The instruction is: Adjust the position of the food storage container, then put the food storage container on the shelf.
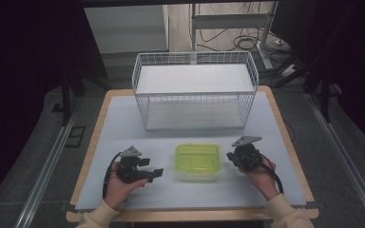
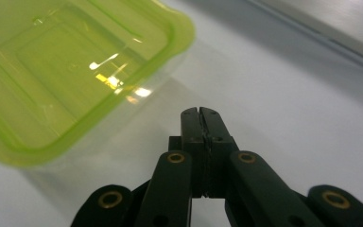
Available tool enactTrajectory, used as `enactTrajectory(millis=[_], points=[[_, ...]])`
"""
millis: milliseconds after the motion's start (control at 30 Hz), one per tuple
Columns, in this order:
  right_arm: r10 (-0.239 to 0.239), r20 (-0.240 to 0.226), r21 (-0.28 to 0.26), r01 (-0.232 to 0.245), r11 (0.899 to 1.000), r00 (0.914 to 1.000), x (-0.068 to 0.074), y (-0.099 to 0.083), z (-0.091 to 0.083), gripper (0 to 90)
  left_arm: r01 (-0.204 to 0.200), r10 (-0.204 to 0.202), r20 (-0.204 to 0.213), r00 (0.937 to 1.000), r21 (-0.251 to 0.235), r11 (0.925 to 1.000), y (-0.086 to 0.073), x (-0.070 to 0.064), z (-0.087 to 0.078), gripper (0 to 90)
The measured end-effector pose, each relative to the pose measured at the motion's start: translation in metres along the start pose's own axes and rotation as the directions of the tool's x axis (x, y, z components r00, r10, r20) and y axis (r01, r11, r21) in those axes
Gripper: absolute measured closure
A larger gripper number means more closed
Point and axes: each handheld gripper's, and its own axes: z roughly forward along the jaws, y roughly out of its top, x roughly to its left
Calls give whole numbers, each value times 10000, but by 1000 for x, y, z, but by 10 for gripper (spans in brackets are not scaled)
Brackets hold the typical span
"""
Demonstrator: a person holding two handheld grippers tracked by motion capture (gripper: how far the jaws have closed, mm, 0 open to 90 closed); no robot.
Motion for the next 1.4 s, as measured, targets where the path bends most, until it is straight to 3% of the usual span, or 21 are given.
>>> enactTrajectory(millis=[200, 267, 400, 467, 500, 633, 700, 900, 1100, 1133, 1167, 1267, 1300, 1400], points=[[763, -499, -624, -794, 9949, 9958, -14, -20, -22, 884, 82, -83, -146, 9999, -51, 10000, -3, 2, -4, 215], [1248, -972, -846, -1331, 9875, 9874, -21, -24, -25, 880, 68, -69, -160, 9998, -67, 10000, -4, 1, -5, 215], [1394, -1422, -990, -1542, 9831, 9800, -26, -26, -26, 839, 135, -136, -210, 9997, -63, 9999, -7, 2, -7, 215], [1399, -1642, -1111, -1592, 9810, 9765, -27, -27, -26, 720, 182, -183, -213, 9996, -74, 9998, -7, 3, -8, 215], [1429, -1826, -1243, -1670, 9781, 9728, -26, -27, -26, 518, 197, -199, -215, 9996, -84, 9998, -7, 4, -8, 216], [1543, -1855, -1488, -1829, 9718, 9705, -26, -27, -27, 411, 203, -204, -130, 9997, -130, 9997, -5, 3, -7, 215], [1868, -2153, -1657, -2243, 9603, 9585, -27, -28, -30, 366, 148, -149, -64, 9999, -137, 9998, -2, 2, -6, 215], [2082, -2286, -1724, -2501, 9528, 9510, -30, -30, -33, 348, 237, -230, 299, 9993, -226, 9995, 1, 1, -6, 215], [2349, -2623, -1583, -2818, 9463, 9360, -31, -28, -27, 337, 466, -452, 390, 9982, -365, 9982, 3, 3, -8, 216], [2409, -2682, -1583, -2894, 9440, 9327, -31, -27, -26, 334, 564, -546, 481, 9974, -373, 9977, 3, 3, -6, 216], [2600, -2877, -1486, -3112, 9387, 9218, -31, -24, -24, 334, 690, -667, 578, 9961, -391, 9968, 5, 3, -5, 216], [2622, -2979, -1485, -3159, 9371, 9179, -29, -20, -23, 334, 1027, -988, 748, 9923, -508, 9934, 9, 2, -1, 217], [2586, -3054, -1473, -3138, 9380, 9164, -27, -17, -21, 337, 1294, -1236, 957, 9877, -564, 9900, 12, 3, 1, 222], [2596, -3161, -1386, -3151, 9389, 9125, -24, -14, -17, 344, 1505, -1434, 1113, 9834, -576, 9869, 17, 4, 5, 222]])
